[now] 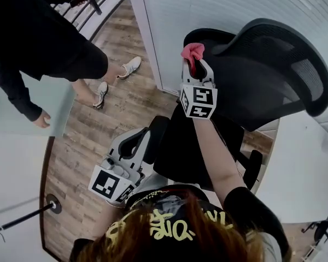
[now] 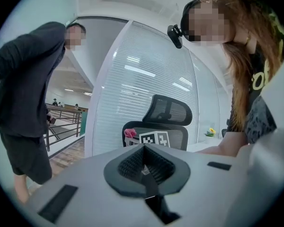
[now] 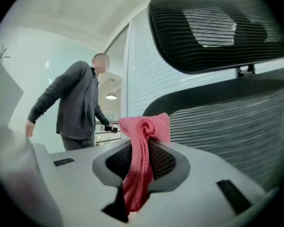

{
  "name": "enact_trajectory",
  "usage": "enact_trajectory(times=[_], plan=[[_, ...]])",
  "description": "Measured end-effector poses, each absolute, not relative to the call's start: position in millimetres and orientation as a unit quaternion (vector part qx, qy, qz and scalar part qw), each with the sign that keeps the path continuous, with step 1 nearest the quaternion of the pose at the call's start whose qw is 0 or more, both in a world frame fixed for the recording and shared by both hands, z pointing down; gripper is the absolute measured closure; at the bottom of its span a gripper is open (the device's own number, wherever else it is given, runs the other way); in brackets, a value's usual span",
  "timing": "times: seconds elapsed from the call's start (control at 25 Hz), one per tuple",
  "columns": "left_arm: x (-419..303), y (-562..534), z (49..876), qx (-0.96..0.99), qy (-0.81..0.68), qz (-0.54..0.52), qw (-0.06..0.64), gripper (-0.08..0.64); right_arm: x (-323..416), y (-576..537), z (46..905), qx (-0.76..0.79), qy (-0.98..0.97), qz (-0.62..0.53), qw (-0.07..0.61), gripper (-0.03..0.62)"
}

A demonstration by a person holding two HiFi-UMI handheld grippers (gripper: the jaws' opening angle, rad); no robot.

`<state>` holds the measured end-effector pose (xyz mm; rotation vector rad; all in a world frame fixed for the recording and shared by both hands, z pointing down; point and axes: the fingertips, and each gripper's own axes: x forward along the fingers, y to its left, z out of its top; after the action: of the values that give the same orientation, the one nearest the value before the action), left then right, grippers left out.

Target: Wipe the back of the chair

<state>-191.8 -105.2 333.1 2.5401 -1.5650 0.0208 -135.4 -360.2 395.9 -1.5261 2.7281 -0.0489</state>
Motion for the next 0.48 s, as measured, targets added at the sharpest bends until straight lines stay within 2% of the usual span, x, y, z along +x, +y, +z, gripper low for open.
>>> enact_trajectory(times=[0.32, 0.48], plan=[[-206.0, -101.9, 333.8, 0.842, -0.534, 0.007, 0.073, 0.571, -167.2, -356.4, 407.4, -0.444, 0.895, -0.031, -0.001, 0.522], [-209.7, -101.3, 328.0, 0.839, -0.541, 0.004, 0.062, 0.571, -173.2, -349.6, 396.5, -0.422, 0.906, -0.028, 0.016, 0.522]])
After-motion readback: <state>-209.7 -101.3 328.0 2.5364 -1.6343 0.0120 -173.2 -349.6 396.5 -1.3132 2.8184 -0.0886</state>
